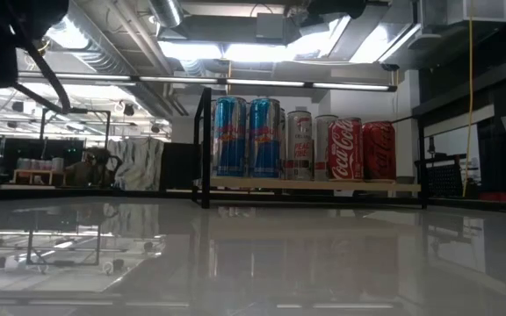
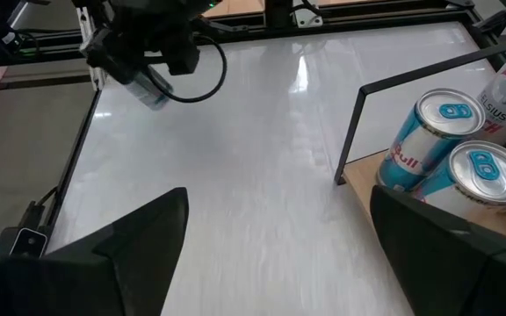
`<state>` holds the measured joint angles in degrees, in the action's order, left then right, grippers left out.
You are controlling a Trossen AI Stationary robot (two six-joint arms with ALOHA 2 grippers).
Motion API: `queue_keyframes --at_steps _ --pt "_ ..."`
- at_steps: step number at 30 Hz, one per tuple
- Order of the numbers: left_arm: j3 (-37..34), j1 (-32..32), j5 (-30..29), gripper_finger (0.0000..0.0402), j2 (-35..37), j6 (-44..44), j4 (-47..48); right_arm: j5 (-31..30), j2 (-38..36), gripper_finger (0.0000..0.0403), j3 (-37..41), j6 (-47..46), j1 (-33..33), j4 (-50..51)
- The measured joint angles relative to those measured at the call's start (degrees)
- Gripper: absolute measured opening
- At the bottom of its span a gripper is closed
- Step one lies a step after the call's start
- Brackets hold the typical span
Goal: Place canned beverage on shelf
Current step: Put the blue soda can on the shelf aligned with the other blue soda cans
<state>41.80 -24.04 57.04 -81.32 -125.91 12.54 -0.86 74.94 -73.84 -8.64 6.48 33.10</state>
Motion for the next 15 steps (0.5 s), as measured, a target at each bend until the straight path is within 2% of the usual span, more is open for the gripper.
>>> queue_keyframes --at_steps 5,12,15 --pt "-2.55 1.33 2.76 0.0215 -0.17 3.57 1.78 0.0 0.0 0.0347 0.0 -0.01 0.0 -0.01" --pt "-7.79 2.45 11.21 0.0215 -0.17 7.66 0.73 0.0 0.0 0.0347 0.0 -0.04 0.0 -0.02" --pt "-9.36 2.45 13.06 0.0215 -0.17 9.75 0.69 0.0 0.0 0.0347 0.0 -0.04 0.0 -0.02"
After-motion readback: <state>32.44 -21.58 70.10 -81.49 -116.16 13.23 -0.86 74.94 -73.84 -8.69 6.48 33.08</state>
